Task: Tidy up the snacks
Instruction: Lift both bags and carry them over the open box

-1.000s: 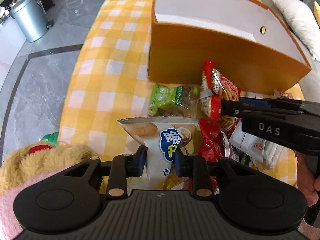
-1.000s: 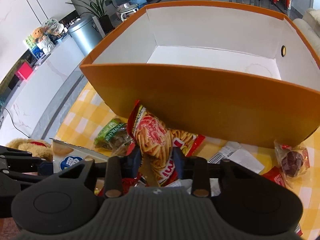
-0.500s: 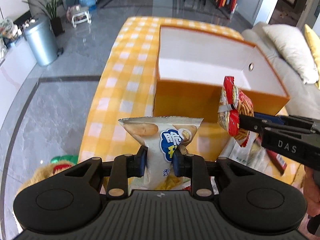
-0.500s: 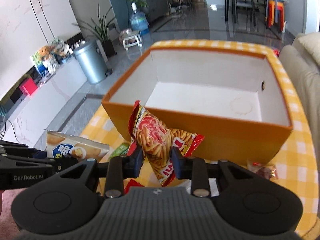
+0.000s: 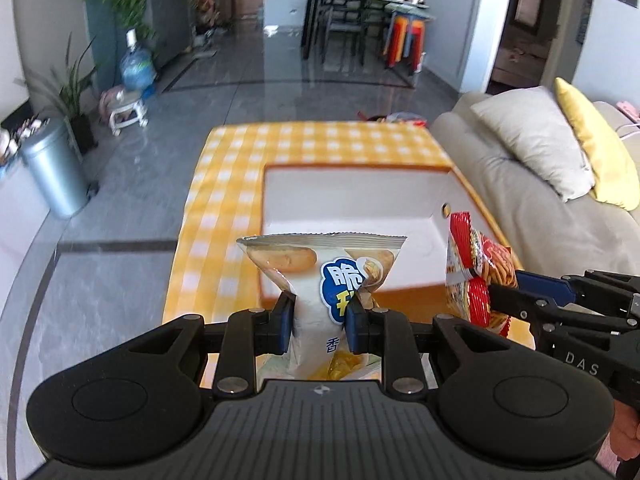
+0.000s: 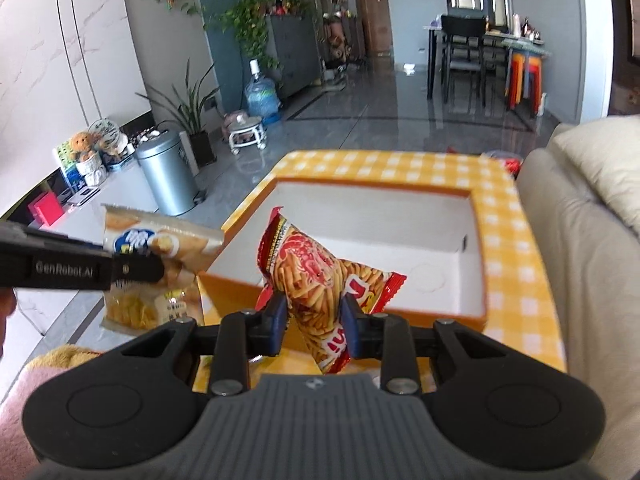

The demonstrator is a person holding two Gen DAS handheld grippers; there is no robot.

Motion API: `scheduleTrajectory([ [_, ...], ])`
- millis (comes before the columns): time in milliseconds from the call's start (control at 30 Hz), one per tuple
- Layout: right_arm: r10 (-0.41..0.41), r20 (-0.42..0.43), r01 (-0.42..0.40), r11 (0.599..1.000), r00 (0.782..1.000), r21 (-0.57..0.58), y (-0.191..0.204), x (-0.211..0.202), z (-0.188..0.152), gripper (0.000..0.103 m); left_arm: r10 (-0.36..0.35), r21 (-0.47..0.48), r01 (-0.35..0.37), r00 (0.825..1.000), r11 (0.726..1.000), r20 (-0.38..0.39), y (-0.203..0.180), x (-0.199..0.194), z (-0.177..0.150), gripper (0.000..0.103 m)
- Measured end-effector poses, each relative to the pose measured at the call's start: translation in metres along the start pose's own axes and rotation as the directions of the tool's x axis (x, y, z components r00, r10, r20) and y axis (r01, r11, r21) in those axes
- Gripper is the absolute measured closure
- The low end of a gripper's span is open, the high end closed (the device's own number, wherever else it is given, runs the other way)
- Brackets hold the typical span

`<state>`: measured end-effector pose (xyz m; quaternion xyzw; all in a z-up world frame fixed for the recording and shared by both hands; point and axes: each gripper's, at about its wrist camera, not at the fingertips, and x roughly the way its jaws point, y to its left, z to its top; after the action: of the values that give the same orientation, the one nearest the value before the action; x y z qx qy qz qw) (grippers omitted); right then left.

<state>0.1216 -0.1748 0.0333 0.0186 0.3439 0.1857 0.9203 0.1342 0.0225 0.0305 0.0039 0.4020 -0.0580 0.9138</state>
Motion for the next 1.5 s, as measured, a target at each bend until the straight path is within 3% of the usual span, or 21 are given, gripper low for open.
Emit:
scheduleTrajectory([
  [400, -0.087, -0.008, 0.087, 0.996, 0.996, -0.017, -0.035, 0.016, 0.031, 0.078, -0.008, 0.087, 0.008, 1.000, 0.996, 0.002, -0.024, 0.034, 0.043, 0.075],
  [567, -0.112, -0.069, 0.110, 0.993, 0.991, -0.041, -0.047, 0.040, 0.041, 0.078, -0.005, 0.127, 0.006, 1.000, 0.992, -0.003, -0.035, 0.051, 0.055, 0.075],
  [900, -0.093, -0.186, 0.088, 0.995, 0.978, -0.036, -0.065, 0.099, 0.057, 0.080, 0.033, 0.182, -0.012, 0.993, 0.983, -0.112, -0.041, 0.105, 0.070, 0.075],
  [1300, 0.011, -0.393, -0.001, 1.000, 0.919, 0.026, -0.071, 0.171, 0.045, 0.080, 0.089, 0.291, -0.004, 0.956, 0.957, -0.278, -0.048, 0.159, 0.064, 0.075],
  [1500, 0.046, -0.464, -0.019, 0.998, 0.885, 0.063, -0.074, 0.192, 0.037, 0.079, 0.115, 0.330, -0.004, 0.941, 0.944, -0.318, -0.053, 0.174, 0.059, 0.075],
])
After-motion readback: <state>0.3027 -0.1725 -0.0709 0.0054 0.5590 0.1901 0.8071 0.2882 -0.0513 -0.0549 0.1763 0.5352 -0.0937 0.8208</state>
